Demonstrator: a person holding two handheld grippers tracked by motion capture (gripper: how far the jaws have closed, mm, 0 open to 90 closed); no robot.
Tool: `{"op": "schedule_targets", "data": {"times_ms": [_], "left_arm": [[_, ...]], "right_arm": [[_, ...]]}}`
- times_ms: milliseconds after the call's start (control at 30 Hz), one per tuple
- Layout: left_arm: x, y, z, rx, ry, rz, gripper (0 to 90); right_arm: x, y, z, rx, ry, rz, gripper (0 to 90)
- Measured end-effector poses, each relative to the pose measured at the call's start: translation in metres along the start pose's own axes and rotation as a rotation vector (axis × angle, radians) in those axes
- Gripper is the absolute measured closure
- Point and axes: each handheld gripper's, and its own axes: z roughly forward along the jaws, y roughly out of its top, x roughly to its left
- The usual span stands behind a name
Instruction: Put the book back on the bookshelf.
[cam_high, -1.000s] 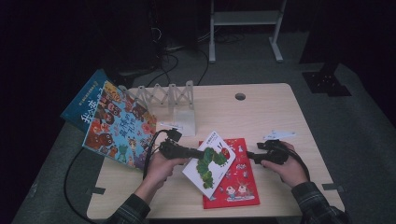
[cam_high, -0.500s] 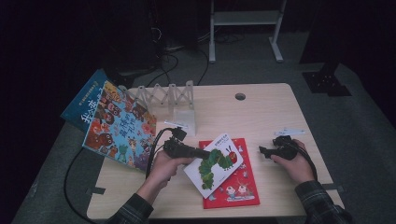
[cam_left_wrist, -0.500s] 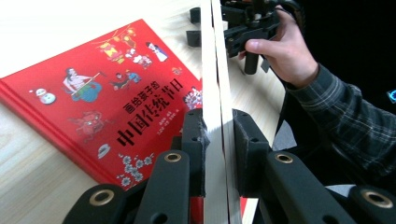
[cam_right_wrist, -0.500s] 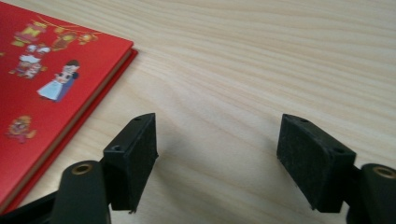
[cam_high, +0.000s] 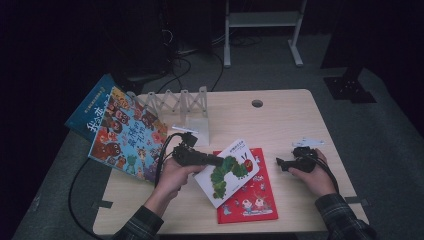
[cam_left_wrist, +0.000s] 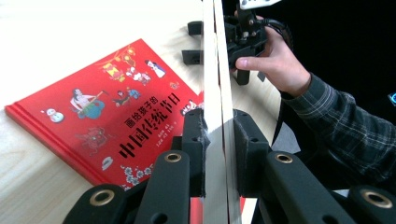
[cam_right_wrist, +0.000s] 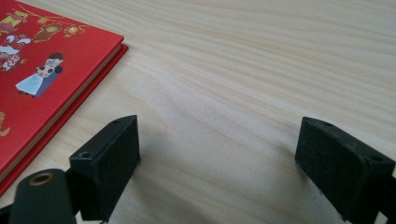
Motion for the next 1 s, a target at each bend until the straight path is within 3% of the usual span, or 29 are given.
{"op": "schedule_targets", "data": {"times_ms": [467, 1000], "left_arm": [[0.003, 0.004, -0.023, -0.052, 0.046, 0.002, 76.5], [0.018, 0.004, -0.055, -0.102, 0.159, -0.020, 76.5]], "right_arm": [[0.000, 0.000, 0.000, 0.000, 0.000, 0.000, 12.6], [0.000, 0.000, 0.000, 0.000, 0.000, -0.002, 12.5]]}}
